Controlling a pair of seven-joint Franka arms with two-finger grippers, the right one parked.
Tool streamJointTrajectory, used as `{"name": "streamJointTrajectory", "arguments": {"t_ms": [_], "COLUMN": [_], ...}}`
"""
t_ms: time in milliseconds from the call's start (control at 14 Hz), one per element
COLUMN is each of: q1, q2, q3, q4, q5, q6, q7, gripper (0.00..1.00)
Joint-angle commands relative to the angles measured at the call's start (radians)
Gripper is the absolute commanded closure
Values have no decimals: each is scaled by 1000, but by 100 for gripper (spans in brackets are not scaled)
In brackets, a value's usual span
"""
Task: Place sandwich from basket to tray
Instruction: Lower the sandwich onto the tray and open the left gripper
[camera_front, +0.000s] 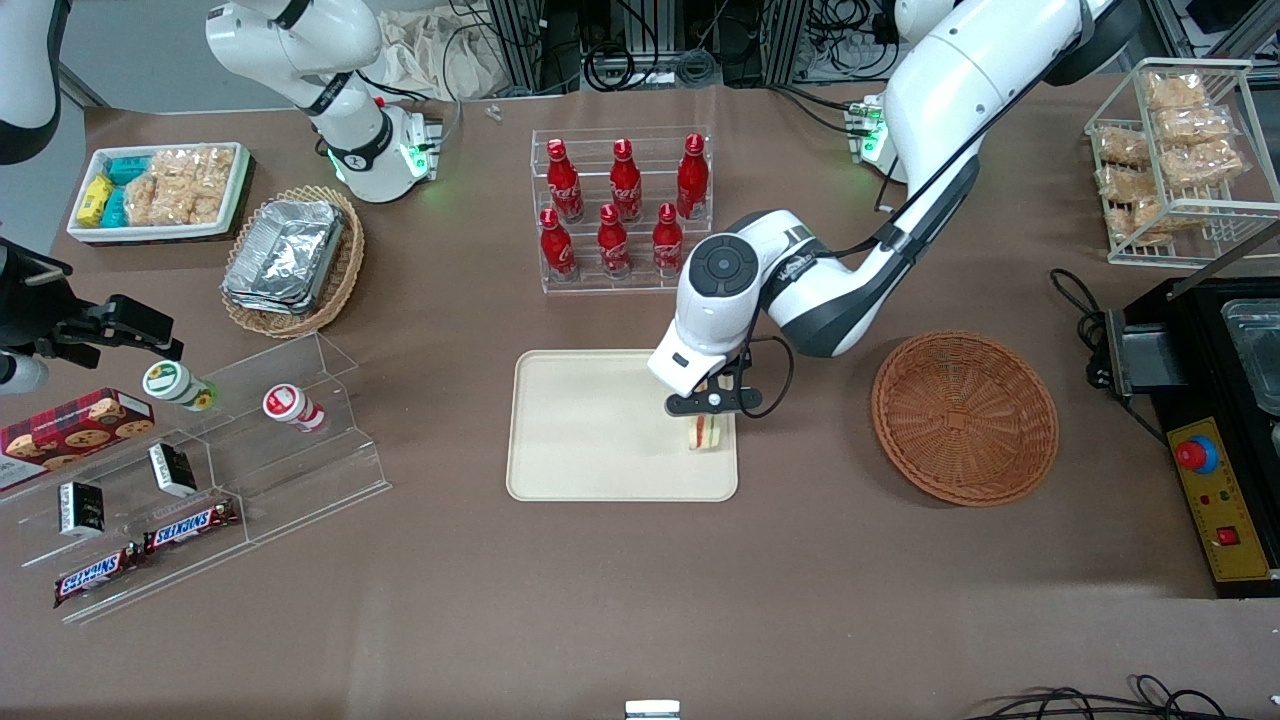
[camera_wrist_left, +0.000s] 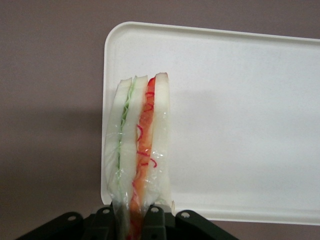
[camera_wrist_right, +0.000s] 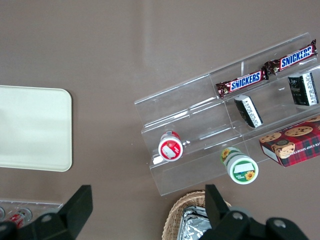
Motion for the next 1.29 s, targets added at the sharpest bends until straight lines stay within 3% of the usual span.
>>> {"name": "streamJointTrajectory", "arguments": {"t_ms": [0, 786, 1214], "q1": [-13, -12, -12], "q2": [52, 117, 125], "q3": [3, 14, 20], "q4": [29, 28, 28], "q5": [67, 147, 151], "q6": [8, 46, 54], "q7": [-30, -34, -34], "gripper": [100, 100, 100]}}
